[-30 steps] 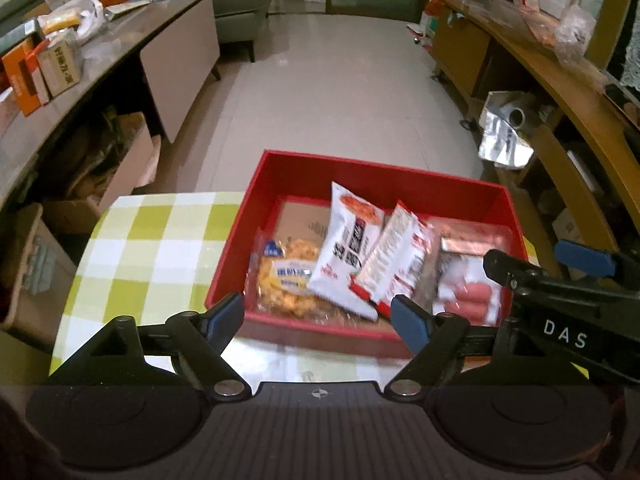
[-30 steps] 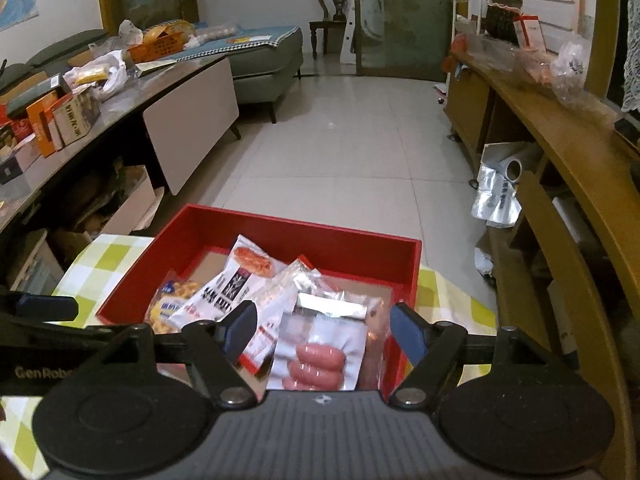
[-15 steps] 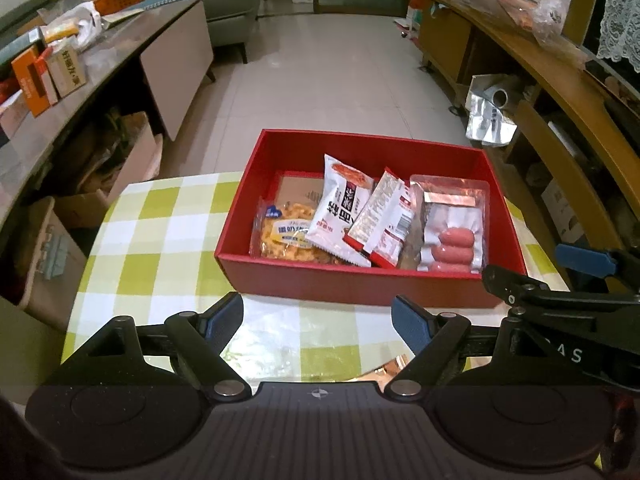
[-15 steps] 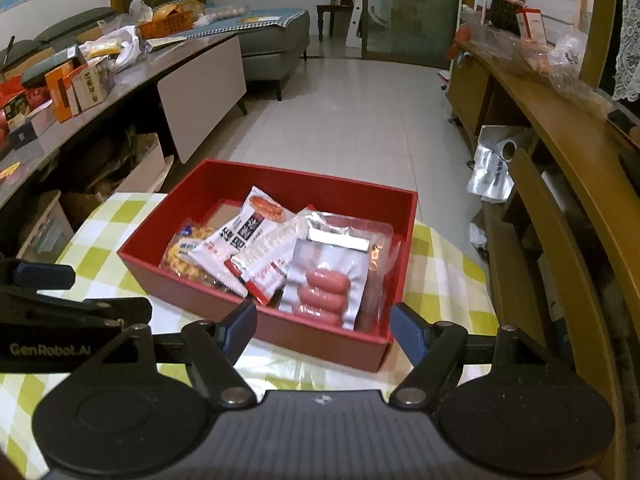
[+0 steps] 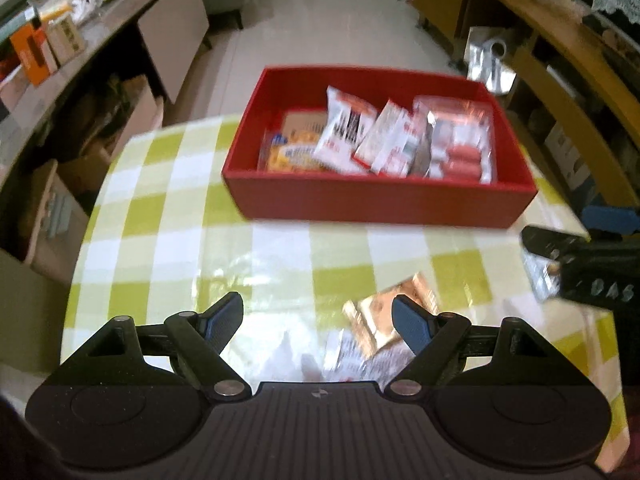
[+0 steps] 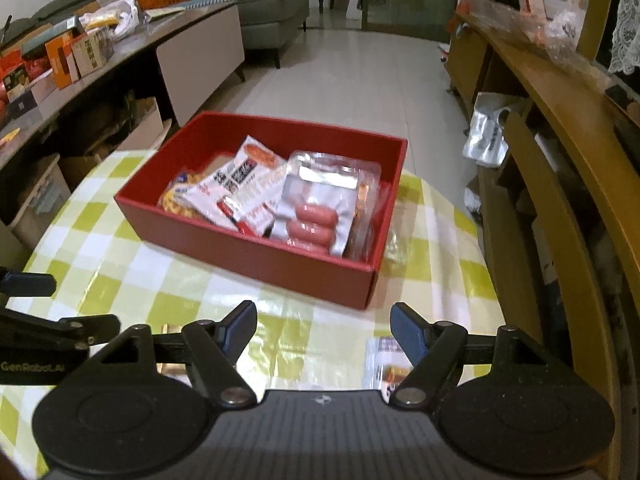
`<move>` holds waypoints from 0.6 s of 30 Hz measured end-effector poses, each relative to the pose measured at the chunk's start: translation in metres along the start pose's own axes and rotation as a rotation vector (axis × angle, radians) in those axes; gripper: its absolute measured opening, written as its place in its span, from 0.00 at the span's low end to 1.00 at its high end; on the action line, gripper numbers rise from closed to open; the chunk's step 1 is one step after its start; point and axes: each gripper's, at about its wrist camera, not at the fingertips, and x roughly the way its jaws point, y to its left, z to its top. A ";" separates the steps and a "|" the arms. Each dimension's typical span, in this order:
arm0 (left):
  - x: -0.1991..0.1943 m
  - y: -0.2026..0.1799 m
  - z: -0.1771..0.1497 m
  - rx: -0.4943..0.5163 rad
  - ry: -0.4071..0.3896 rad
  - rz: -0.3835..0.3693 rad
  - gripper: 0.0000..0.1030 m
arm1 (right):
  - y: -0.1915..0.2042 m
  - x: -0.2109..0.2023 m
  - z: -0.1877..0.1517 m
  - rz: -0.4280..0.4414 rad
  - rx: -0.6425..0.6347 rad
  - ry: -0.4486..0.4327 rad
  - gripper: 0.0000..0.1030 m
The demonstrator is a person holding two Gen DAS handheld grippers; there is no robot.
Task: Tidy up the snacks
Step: 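Move both tools back over the loose snacks on the table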
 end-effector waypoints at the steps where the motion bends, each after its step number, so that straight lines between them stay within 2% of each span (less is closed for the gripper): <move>1: 0.002 0.002 -0.004 -0.004 0.010 0.007 0.84 | 0.000 0.000 -0.002 0.002 -0.002 0.003 0.79; 12: 0.018 0.004 -0.056 -0.066 0.189 -0.027 0.84 | -0.012 -0.012 -0.013 -0.002 -0.002 0.015 0.80; 18: 0.038 -0.004 -0.067 -0.109 0.257 0.011 0.84 | -0.034 -0.014 -0.021 -0.004 0.030 0.036 0.80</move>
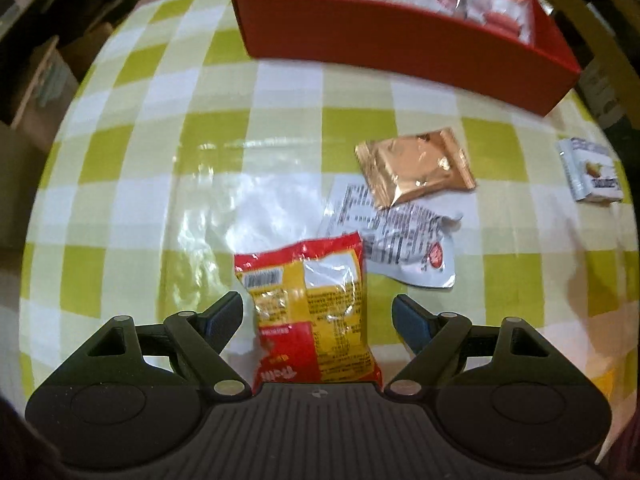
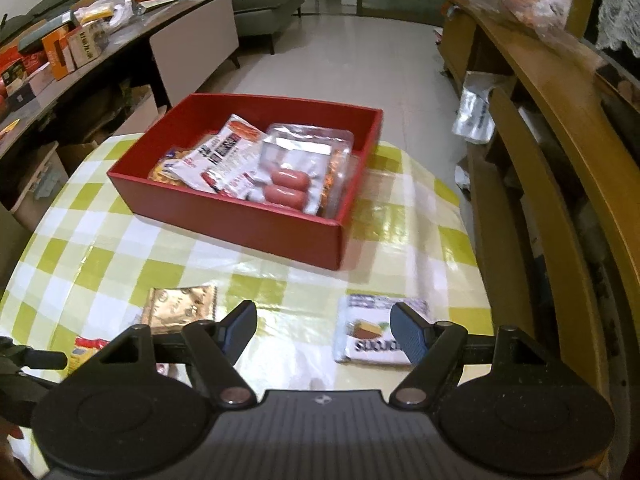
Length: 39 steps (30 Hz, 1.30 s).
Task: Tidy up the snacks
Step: 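Move both tools back over the loose snacks on the table, then grasp the yellow-red bread bag with the left gripper while the right grasps the Kaprons pack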
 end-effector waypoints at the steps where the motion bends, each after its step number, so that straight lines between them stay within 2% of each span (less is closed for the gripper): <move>1: 0.003 -0.002 0.000 -0.004 0.006 0.006 0.84 | -0.006 0.000 -0.001 -0.001 0.009 0.003 0.80; 3: 0.009 -0.006 -0.001 -0.009 0.014 0.025 0.84 | -0.016 0.001 -0.003 0.000 0.027 0.016 0.80; 5: 0.015 -0.005 -0.002 -0.024 0.039 0.031 0.79 | -0.030 0.005 -0.006 -0.008 0.058 0.044 0.81; 9: 0.011 0.000 -0.002 -0.046 0.041 -0.006 0.63 | -0.046 0.017 -0.010 -0.038 0.094 0.082 0.81; 10: 0.011 -0.001 -0.003 -0.043 0.042 -0.010 0.61 | -0.048 0.020 -0.010 -0.030 0.105 0.090 0.81; 15: 0.007 -0.006 -0.005 -0.007 0.033 -0.022 0.59 | -0.062 0.031 -0.001 0.010 0.203 0.092 0.81; 19: 0.002 -0.016 -0.006 0.023 0.021 -0.034 0.59 | -0.069 0.048 0.013 0.002 0.255 0.064 0.81; 22: 0.005 -0.017 -0.006 0.039 0.030 -0.042 0.59 | -0.071 0.068 0.019 0.020 0.271 0.095 0.81; 27: 0.008 -0.018 -0.004 0.044 0.044 -0.060 0.60 | -0.056 0.086 0.013 0.013 0.201 0.177 0.81; 32: 0.011 -0.015 0.000 0.049 0.048 -0.069 0.60 | -0.040 0.087 0.002 -0.025 0.121 0.190 0.82; 35: 0.010 -0.016 -0.003 0.058 0.048 -0.074 0.60 | -0.038 0.097 -0.002 -0.041 0.132 0.220 0.87; 37: 0.012 -0.016 -0.005 0.060 0.048 -0.072 0.60 | -0.040 0.101 -0.005 -0.056 0.154 0.220 0.95; 39: 0.013 -0.015 -0.005 0.057 0.050 -0.073 0.60 | -0.047 0.103 -0.004 -0.033 0.180 0.228 0.96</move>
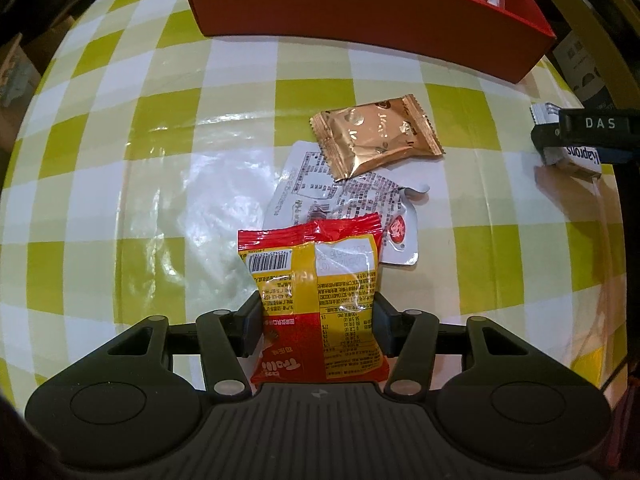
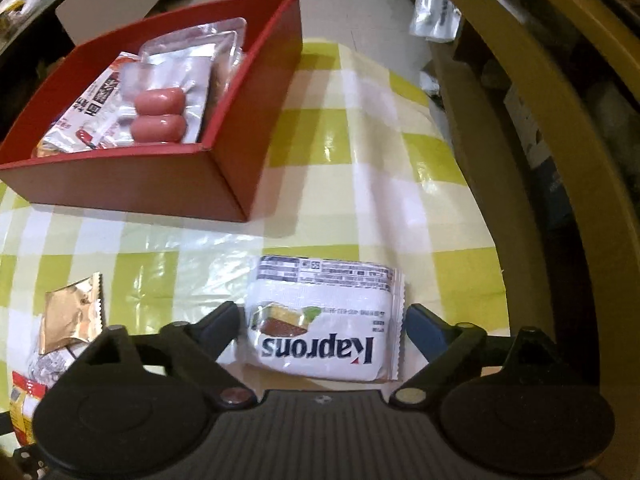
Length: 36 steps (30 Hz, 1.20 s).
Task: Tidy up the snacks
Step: 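Grasp the yellow-red bread bag with the left gripper while the right grasps the Kaprons pack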
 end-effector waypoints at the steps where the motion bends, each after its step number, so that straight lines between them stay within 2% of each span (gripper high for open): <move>1: 0.001 0.000 0.000 -0.001 0.001 -0.002 0.61 | -0.006 0.003 0.000 0.012 0.037 0.016 1.00; 5: 0.004 0.000 0.001 0.006 0.004 0.001 0.61 | -0.023 0.011 0.000 0.071 0.119 0.033 1.00; 6: 0.005 -0.001 0.001 0.011 0.004 0.002 0.61 | -0.023 0.009 0.000 0.066 0.107 0.017 1.00; 9: 0.005 -0.002 0.001 0.021 0.005 -0.001 0.62 | -0.005 -0.003 0.004 0.008 -0.018 -0.035 0.89; 11: 0.006 -0.002 0.001 0.027 0.006 -0.004 0.62 | 0.002 -0.005 0.002 0.006 -0.047 -0.041 0.86; 13: 0.006 -0.001 0.000 0.029 0.006 -0.007 0.63 | 0.006 -0.009 -0.001 0.017 -0.074 -0.039 0.79; 16: 0.005 0.000 0.000 0.030 0.010 -0.013 0.63 | 0.024 -0.018 -0.015 -0.035 -0.161 -0.047 0.78; 20: 0.004 0.001 0.001 0.030 0.014 -0.013 0.63 | 0.034 -0.026 -0.024 0.000 -0.163 -0.033 0.76; 23: 0.002 0.003 0.001 0.020 0.017 -0.030 0.62 | 0.042 -0.042 -0.029 0.019 -0.159 -0.061 0.76; 30: -0.006 0.010 0.004 0.007 -0.012 -0.030 0.59 | 0.061 -0.069 -0.044 0.068 -0.173 -0.105 0.76; 36: -0.021 0.012 0.006 -0.012 -0.045 -0.038 0.59 | 0.075 -0.074 -0.051 0.084 -0.210 -0.118 0.76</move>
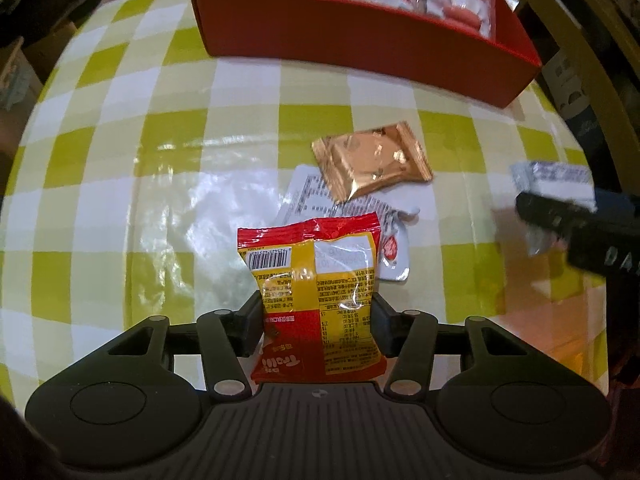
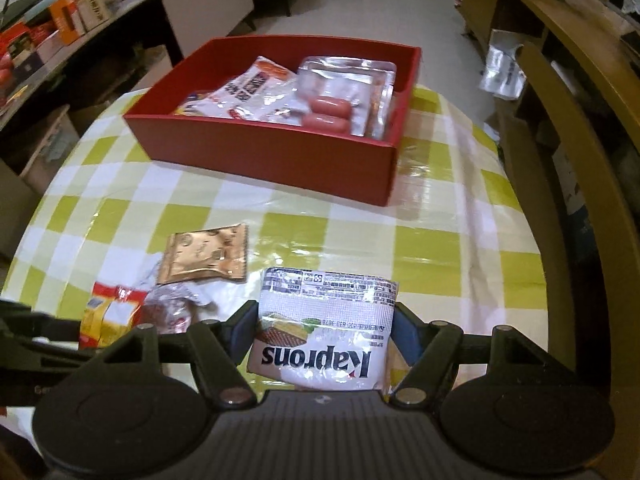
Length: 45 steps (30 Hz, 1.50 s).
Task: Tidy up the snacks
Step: 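Grasp the yellow-red bread bag with the left gripper while the right grasps the Kaprons pack, then carry the bread bag and Kaprons pack into the red box and release both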
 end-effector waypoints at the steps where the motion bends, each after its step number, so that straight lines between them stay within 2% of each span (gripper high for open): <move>1: -0.004 -0.001 0.001 0.000 -0.010 0.003 0.59 | 0.002 0.000 0.000 0.001 -0.006 -0.002 0.76; 13: -0.033 0.002 0.022 -0.036 -0.136 0.052 0.59 | 0.004 -0.010 0.019 0.015 -0.012 -0.071 0.76; 26: -0.058 -0.010 0.063 -0.038 -0.252 0.040 0.59 | 0.001 -0.019 0.058 0.034 0.021 -0.167 0.76; 45: -0.050 -0.019 0.125 -0.036 -0.299 0.075 0.59 | -0.013 -0.005 0.106 0.033 0.077 -0.234 0.76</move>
